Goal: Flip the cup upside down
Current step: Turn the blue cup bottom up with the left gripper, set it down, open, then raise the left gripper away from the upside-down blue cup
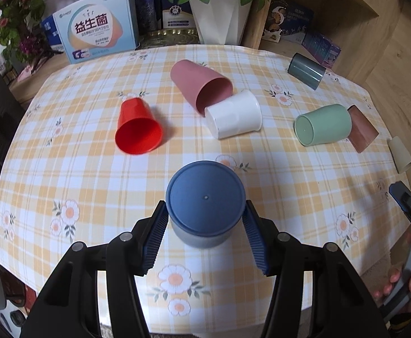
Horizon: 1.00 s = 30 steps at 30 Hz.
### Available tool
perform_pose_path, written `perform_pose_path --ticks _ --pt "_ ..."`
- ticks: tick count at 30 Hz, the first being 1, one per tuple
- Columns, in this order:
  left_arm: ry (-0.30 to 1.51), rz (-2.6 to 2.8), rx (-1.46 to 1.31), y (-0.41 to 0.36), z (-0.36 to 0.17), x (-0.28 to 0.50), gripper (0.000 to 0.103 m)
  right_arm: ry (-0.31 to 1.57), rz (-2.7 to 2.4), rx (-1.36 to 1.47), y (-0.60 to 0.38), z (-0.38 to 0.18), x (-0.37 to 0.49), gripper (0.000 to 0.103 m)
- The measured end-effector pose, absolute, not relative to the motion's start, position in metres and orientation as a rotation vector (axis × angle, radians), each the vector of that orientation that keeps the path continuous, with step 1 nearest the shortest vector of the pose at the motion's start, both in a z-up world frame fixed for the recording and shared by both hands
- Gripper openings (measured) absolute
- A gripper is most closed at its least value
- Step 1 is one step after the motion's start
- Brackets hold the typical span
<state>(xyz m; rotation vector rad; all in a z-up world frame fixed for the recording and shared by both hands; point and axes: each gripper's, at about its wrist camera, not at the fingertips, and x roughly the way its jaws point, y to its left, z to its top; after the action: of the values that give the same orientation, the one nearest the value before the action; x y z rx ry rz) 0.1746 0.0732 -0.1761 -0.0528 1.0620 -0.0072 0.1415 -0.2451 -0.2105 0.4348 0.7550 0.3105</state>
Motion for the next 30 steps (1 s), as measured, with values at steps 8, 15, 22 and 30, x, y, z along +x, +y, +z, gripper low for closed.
perform_pose_path --ticks 8,15,22,30 --pt "1.025 0.015 -0.048 0.07 -0.176 0.177 0.053 0.759 0.302 0.435 -0.248 -0.211 0.141 0.089" --pt "1.013 0.027 -0.056 0.068 -0.179 0.169 0.053 0.767 0.297 0.431 -0.249 -0.212 0.139 0.089" --pt "1.009 0.031 -0.058 0.066 -0.18 0.165 0.053 0.771 0.293 0.425 -0.249 -0.212 0.138 0.089" --pt "0.976 0.028 -0.048 0.064 -0.166 0.159 0.069 0.746 0.292 0.396 -0.252 -0.192 0.13 0.089"
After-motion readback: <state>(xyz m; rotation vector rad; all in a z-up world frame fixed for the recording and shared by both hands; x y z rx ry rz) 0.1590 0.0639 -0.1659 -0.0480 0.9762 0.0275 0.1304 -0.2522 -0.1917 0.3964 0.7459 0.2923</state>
